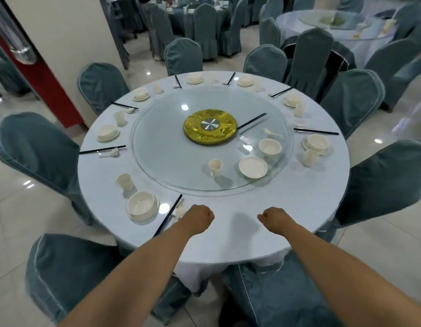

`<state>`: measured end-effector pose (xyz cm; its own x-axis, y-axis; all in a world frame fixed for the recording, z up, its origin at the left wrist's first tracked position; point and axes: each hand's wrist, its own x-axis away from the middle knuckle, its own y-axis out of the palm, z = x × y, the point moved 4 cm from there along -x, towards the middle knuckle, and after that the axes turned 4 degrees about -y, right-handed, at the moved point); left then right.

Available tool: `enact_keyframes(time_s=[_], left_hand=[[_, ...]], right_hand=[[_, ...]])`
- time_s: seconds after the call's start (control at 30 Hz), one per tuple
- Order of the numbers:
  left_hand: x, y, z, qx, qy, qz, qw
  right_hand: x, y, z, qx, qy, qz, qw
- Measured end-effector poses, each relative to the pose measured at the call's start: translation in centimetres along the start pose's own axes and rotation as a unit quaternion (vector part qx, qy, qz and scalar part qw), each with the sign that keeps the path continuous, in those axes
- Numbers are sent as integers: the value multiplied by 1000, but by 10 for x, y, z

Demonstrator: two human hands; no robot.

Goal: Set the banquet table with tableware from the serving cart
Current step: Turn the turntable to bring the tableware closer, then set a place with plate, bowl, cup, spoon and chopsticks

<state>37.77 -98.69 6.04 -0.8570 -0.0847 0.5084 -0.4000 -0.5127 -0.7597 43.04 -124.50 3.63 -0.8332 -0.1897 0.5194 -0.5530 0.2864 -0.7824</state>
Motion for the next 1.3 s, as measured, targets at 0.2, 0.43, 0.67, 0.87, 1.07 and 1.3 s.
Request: enact_keyframes(time_s=[0.2, 0.43, 0.67, 0.87, 1.07, 1.3], left_hand=[[-95, -8, 33, -28, 14, -9, 999], [-185, 4, 51, -51, 5, -17, 999], [-243, 33, 63, -123, 44, -77, 989], [-256, 34, 65, -186, 23, -45, 981], [-259, 29, 86, -258, 75, -50, 962], [-261, 32, 94, -313, 94, -73, 942]], right_hand=[[-97, -38, 26, -96, 58, 35, 993], [-208, -46, 47, -315, 144, 57, 936], [-266, -28, 56, -410, 227, 91, 879], [-273, -20, 58, -361, 230, 111, 897], [-234, -22, 83, -356, 247, 128, 892], [-168, -9, 135, -391, 329, 168, 843]])
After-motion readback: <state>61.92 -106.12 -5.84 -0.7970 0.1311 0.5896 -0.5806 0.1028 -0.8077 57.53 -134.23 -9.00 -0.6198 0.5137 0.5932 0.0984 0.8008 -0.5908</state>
